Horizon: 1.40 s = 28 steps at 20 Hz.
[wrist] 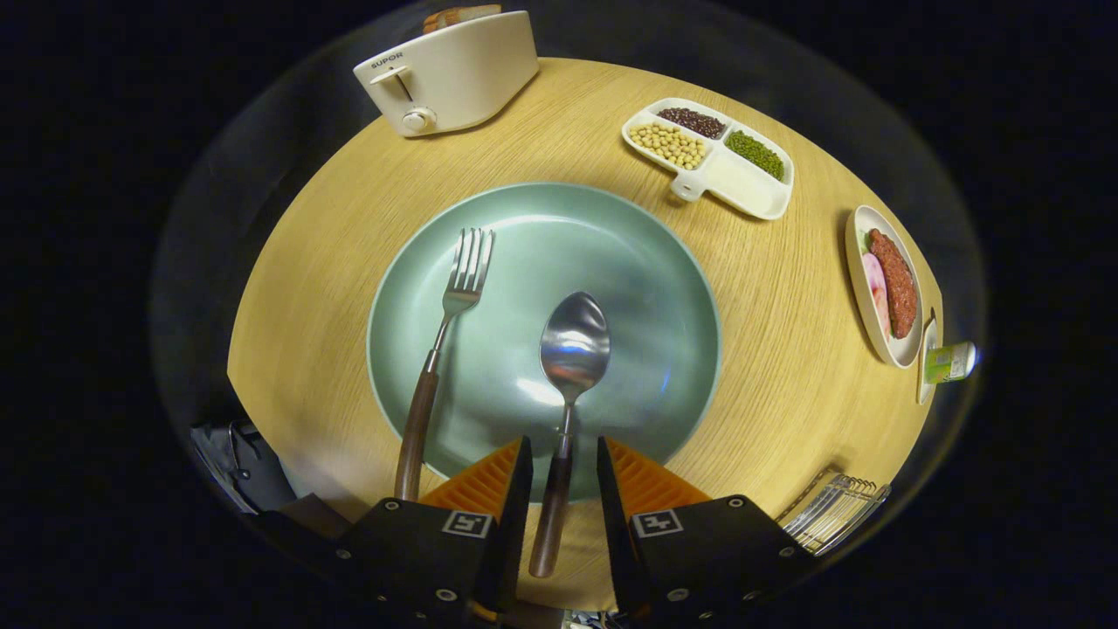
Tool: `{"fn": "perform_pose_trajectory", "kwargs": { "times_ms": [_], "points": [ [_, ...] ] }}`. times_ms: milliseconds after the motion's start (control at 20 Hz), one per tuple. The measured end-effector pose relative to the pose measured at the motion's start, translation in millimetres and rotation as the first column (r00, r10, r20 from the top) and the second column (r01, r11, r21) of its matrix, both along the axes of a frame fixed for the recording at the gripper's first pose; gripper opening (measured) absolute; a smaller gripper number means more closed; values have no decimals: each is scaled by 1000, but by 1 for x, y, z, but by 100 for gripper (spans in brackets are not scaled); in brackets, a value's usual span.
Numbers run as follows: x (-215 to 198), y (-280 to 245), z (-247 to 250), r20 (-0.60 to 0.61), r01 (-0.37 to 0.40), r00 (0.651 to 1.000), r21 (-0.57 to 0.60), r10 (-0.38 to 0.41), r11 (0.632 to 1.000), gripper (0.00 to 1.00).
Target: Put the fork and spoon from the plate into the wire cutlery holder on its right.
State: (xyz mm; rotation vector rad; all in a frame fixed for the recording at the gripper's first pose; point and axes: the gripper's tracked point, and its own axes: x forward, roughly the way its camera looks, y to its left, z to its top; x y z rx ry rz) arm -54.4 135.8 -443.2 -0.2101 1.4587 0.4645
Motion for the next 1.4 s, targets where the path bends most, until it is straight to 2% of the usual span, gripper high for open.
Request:
{"fn": "perform_pose_trajectory", "kwargs": {
  "times_ms": [100,150,250,350,500,1000,1400],
  "points": [
    [3,0,-4,-2,11,1000,-17,-11,1000,36],
    [4,1,-5,-5,37,999,-22,-37,999,24],
    [4,-2,-3,-22,91,996,-28,-92,995,13],
    [3,2,-4,-37,145,989,13,-144,989,6],
    [3,2,1,-33,219,976,68,-217,973,5],
    [16,-7,45,65,288,951,182,-304,940,4],
    [16,-49,97,123,405,885,270,-449,873,4]
  ]
}}
